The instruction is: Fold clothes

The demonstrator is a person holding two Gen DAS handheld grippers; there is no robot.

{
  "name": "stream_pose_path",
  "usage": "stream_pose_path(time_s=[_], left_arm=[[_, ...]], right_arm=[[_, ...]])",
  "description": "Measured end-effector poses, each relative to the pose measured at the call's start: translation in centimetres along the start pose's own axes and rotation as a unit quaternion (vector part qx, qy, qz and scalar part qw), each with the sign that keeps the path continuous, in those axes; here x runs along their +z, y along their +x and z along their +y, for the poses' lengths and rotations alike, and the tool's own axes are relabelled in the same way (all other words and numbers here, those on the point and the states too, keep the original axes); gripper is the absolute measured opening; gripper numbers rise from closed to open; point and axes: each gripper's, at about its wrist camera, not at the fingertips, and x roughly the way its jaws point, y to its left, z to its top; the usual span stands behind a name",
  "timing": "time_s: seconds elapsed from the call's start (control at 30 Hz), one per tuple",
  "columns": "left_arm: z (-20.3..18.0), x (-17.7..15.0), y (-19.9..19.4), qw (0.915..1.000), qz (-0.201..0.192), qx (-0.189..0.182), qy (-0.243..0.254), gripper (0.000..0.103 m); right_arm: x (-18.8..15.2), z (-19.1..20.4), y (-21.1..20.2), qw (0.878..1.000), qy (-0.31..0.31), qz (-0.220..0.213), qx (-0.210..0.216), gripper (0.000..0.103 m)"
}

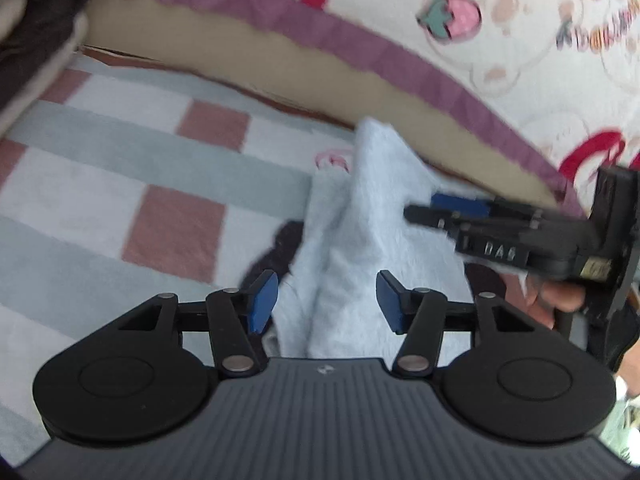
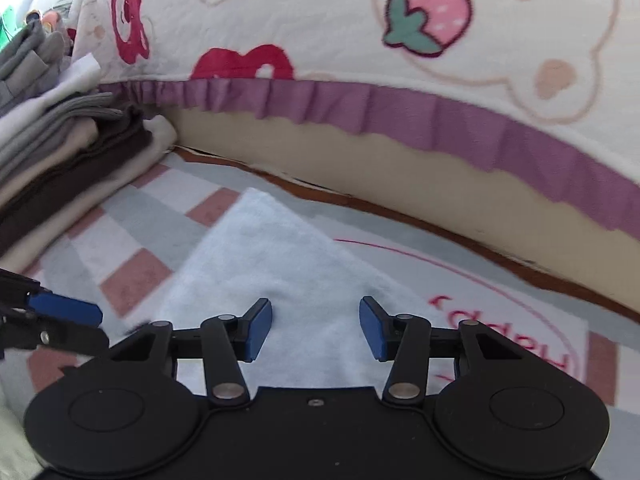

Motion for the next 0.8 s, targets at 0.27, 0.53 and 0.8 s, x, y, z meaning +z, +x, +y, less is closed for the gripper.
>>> stream_pose_path(time_s=[0.27,0.53,0.8], left_arm=[[-1.2,0.9,4.4,0.9874,-0.019,0.154,0.032,0.054],[-1.5,2.0,1.1,0.9927,-0.098,0.066,0.021,0.049],[-3.5,5.4,6.0,0.9947,-0.05,-0.026,0.085,0.01]], right_arm=[[0.2,-3.5,2.9,0.995,0.092,0.006,0.032,0.061],[-0.8,-2.0,0.5,0.998,0.06,-0.011,0.028,0.064],[-2.1,1.5,-1.8,0.999,-0.028,0.009,0.042,0.064]])
